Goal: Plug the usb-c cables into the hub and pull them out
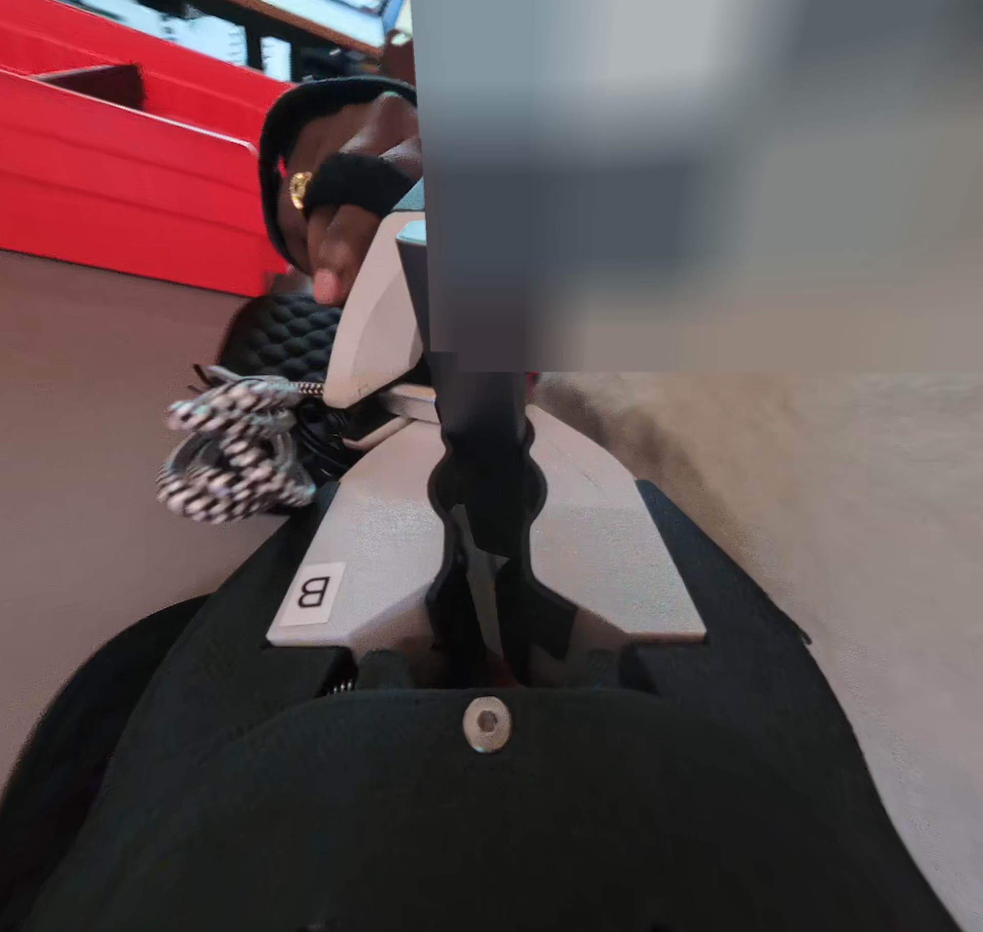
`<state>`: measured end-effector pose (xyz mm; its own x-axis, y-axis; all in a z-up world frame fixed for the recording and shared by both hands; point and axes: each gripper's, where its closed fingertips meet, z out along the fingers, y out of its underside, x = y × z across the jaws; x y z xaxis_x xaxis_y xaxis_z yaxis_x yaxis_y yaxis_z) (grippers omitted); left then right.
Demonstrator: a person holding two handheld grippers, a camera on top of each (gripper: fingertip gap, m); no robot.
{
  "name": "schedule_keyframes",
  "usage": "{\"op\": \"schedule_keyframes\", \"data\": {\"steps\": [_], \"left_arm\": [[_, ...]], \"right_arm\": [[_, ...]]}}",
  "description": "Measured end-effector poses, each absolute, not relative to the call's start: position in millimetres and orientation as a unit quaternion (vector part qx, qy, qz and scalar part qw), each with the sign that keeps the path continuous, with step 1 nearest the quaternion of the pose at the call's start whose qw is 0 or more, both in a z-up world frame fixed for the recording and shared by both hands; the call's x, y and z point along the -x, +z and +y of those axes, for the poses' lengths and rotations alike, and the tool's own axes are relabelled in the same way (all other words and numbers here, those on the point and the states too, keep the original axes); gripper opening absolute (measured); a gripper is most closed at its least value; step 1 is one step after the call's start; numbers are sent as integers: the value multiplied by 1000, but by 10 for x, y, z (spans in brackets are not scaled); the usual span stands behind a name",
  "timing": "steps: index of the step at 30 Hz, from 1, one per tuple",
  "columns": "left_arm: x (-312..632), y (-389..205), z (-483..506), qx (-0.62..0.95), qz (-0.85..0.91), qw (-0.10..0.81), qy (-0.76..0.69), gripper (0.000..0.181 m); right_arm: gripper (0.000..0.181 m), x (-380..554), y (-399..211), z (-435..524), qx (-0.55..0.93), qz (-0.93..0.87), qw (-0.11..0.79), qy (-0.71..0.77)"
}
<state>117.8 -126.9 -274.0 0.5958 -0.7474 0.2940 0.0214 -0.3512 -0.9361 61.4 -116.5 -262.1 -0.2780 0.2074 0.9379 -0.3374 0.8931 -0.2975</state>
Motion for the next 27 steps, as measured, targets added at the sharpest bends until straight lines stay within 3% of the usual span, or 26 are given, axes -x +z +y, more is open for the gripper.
{"op": "schedule_keyframes", "data": {"steps": [7, 23, 27], "left_arm": [[-1008, -2809, -1182, 743, 233, 572, -259, 17], [-771, -2557, -1336, 667, 189, 657, -297, 16], [-809, -2589, -1332, 678, 198, 633, -317, 16]], "right_arm": [[4, -454, -2699, -1094, 15, -756, 588, 286], [4, -173, -2563, -1239, 73, -734, 577, 351], [3, -222, -2569, -1236, 53, -744, 587, 315]]}}
